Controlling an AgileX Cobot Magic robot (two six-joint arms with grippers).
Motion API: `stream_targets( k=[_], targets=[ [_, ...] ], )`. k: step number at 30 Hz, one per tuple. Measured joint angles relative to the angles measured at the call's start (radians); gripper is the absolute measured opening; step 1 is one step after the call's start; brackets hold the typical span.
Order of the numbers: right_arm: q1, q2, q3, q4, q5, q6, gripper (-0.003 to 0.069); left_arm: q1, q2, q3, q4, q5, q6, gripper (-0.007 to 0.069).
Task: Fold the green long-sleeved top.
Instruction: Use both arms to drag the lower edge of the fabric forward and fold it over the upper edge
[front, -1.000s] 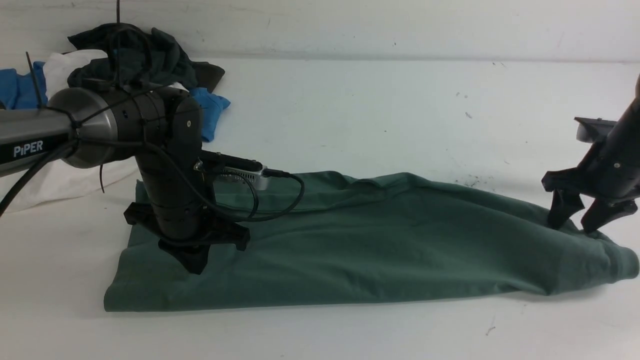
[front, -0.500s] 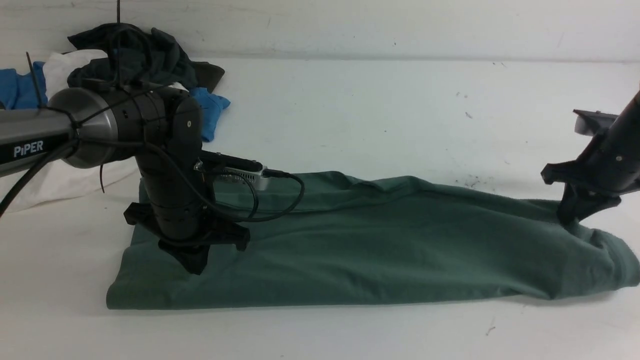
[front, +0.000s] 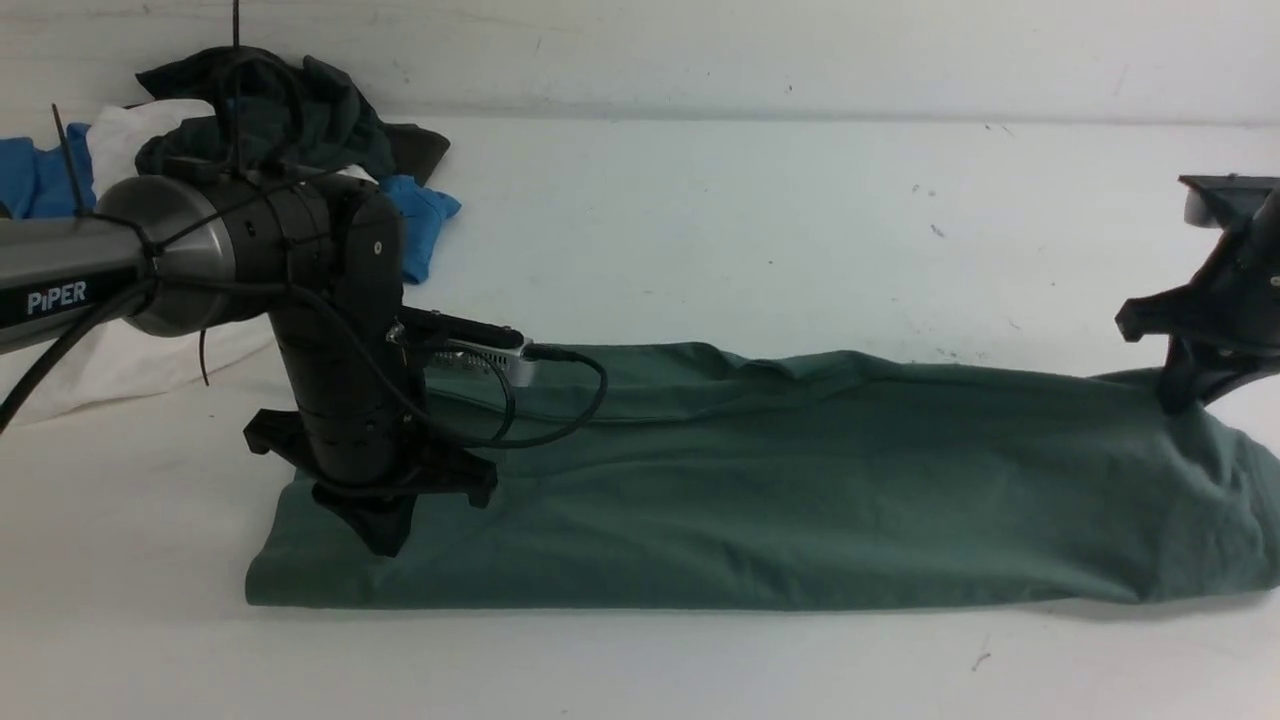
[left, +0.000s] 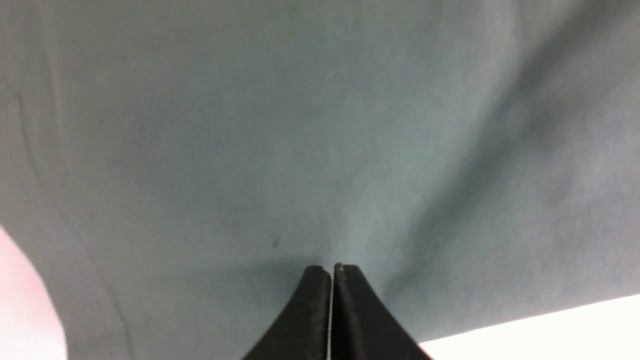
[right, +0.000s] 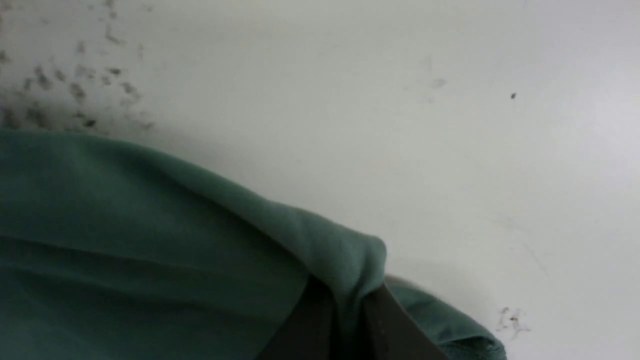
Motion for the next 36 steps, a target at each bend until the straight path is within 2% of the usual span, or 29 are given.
stream_targets(
  k=[4,7,8,11,14,18,20,22,23,24,25,27,29,31,36],
  targets=[
    [0.000,0.015,-0.001,-0.035,-0.022,0.032,0.0095,0.000,0.000,0.000,-0.001,0.003,0.000,-0.0004],
    [0.001,0.022,-0.004,-0.102,-0.037,0.108,0.0211,0.000,0.000,0.000,-0.001,0.007,0.001,-0.0004],
    [0.001,0.022,-0.005,-0.112,-0.032,0.123,0.0218,0.000,0.000,-0.001,-0.001,0.006,0.002,-0.0004],
    [0.003,0.017,-0.043,-0.170,-0.004,0.211,0.0303,0.000,0.000,-0.024,-0.001,0.043,0.001,-0.0004],
    [0.005,-0.030,-0.060,-0.182,-0.003,0.219,0.0335,0.000,0.000,-0.069,-0.001,0.060,-0.006,-0.0004],
    [0.011,-0.112,-0.063,-0.166,0.000,0.217,0.0340,0.000,0.000,-0.134,-0.003,0.068,-0.009,-0.0004],
    [0.011,-0.151,-0.064,-0.115,0.004,0.215,0.0330,0.000,0.000,-0.162,-0.010,0.076,-0.009,-0.0004],
    [0.019,-0.186,-0.064,0.016,0.010,0.169,0.0282,0.000,0.015,-0.218,-0.043,0.075,-0.009,-0.0004],
    [0.023,-0.187,-0.065,0.027,0.010,0.160,0.0271,0.000,0.018,-0.223,-0.046,0.075,-0.009,-0.0004],
    [0.044,-0.190,-0.065,0.111,0.012,0.095,0.0225,0.000,0.049,-0.273,-0.084,0.076,0.000,-0.0004],
    [0.048,-0.190,-0.065,0.120,0.012,0.077,0.0209,0.000,0.054,-0.279,-0.089,0.076,0.005,-0.0004],
    [0.096,-0.188,-0.065,0.211,0.012,-0.013,0.0111,0.000,0.128,-0.358,-0.148,0.092,0.060,-0.0004],
    [0.135,-0.188,-0.065,0.251,0.012,-0.058,0.0035,0.000,0.188,-0.429,-0.179,0.116,0.110,-0.0004],
    [0.170,-0.188,-0.065,0.270,0.012,-0.078,0.0000,0.000,0.261,-0.507,-0.190,0.136,0.146,-0.0004],
    [0.198,-0.188,-0.065,0.275,0.014,-0.084,-0.0013,0.000,0.382,-0.626,-0.195,0.136,0.160,-0.0004]
  ],
)
